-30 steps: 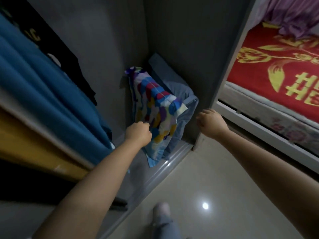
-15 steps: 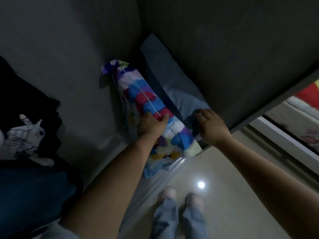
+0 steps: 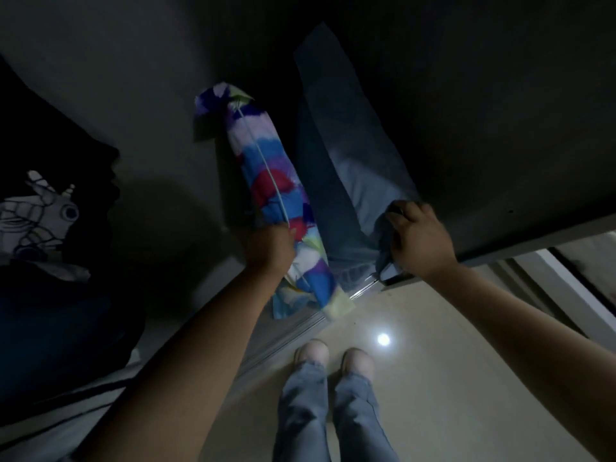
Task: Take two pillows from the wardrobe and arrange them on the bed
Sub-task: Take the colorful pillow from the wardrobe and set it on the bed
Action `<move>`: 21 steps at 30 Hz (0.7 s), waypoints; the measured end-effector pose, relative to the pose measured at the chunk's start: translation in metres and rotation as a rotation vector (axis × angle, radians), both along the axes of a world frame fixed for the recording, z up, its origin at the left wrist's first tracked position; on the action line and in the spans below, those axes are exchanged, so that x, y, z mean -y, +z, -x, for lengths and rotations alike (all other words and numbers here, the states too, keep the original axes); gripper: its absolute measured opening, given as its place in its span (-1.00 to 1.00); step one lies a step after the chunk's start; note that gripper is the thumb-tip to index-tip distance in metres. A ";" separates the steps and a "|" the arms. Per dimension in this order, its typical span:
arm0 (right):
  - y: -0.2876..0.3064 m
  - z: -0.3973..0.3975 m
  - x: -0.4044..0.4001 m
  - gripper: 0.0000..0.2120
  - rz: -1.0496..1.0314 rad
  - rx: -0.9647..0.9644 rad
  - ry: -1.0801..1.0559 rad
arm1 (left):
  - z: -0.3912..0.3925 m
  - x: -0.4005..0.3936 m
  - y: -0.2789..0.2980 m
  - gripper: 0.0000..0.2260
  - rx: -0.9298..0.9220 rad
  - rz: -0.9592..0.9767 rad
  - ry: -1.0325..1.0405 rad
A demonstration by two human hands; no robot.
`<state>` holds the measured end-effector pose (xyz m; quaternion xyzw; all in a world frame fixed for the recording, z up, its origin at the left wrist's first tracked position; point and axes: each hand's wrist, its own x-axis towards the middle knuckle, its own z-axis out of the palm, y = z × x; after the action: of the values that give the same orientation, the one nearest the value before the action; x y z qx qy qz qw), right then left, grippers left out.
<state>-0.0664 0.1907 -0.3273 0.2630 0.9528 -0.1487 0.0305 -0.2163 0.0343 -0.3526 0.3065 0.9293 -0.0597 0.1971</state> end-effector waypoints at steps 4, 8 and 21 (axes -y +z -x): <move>0.002 0.001 -0.004 -0.58 -0.025 0.174 0.065 | -0.004 0.023 0.014 -0.69 -0.072 0.153 -0.180; 0.022 0.017 -0.003 -0.61 -0.108 0.297 0.112 | -0.017 0.063 0.031 -0.72 -0.118 0.235 -0.474; 0.079 0.039 0.169 -0.85 -0.647 0.149 0.831 | -0.067 0.226 0.102 -0.73 -0.061 0.303 -0.730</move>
<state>-0.1051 0.0217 -0.2479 -0.1307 0.9691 0.1965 0.0717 -0.1490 -0.1918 -0.2506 0.5822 0.7454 -0.2713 0.1785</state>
